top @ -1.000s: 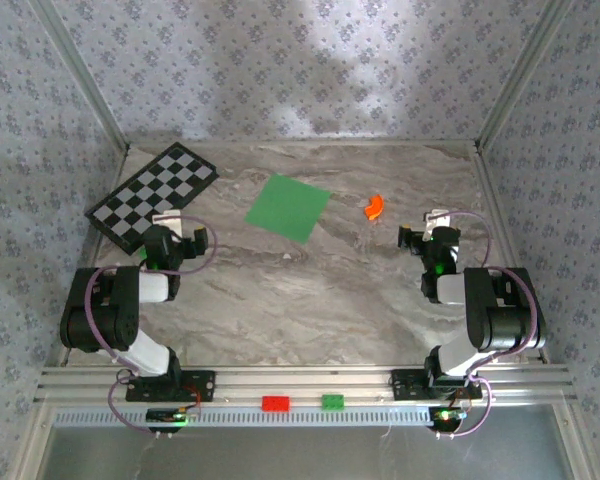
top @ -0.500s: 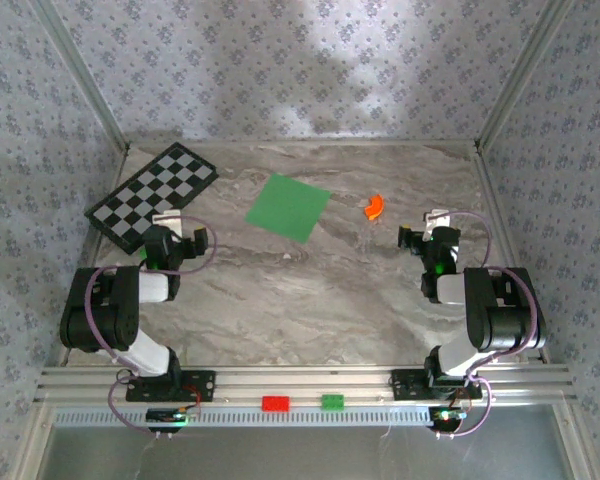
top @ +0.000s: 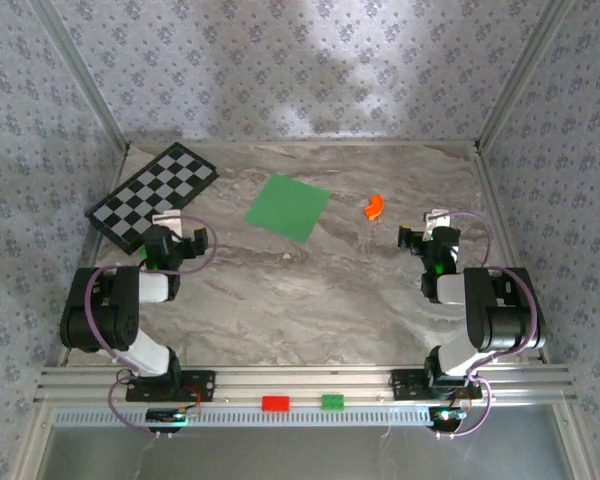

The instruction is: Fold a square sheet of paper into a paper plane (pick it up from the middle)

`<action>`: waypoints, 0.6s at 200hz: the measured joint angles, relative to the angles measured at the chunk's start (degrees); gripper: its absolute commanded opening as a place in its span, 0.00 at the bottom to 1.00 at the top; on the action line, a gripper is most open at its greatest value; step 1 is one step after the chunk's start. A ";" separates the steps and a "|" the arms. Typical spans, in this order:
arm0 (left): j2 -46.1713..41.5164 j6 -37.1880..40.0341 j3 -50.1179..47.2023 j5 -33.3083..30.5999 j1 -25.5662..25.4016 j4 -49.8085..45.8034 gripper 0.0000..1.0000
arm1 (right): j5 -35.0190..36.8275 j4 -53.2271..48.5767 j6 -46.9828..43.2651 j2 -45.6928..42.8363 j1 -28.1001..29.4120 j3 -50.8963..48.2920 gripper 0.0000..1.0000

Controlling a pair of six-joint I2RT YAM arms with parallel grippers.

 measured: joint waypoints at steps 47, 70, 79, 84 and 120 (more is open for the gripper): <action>0.00 0.00 0.00 0.00 0.00 0.00 1.00 | -0.02 0.00 0.00 0.00 0.00 0.00 1.00; 0.00 0.00 0.00 0.00 0.00 -0.02 1.00 | -0.02 0.00 0.00 0.00 0.00 0.00 1.00; 0.00 0.00 0.00 0.07 0.00 0.00 1.00 | -0.02 0.00 0.00 0.00 0.00 0.00 0.99; 0.00 0.00 0.00 0.20 0.02 -0.02 1.00 | 0.00 0.00 0.00 0.00 0.00 0.00 1.00; 0.00 -0.02 0.00 0.59 0.11 -0.02 1.00 | -0.02 0.00 0.00 0.00 0.00 0.00 1.00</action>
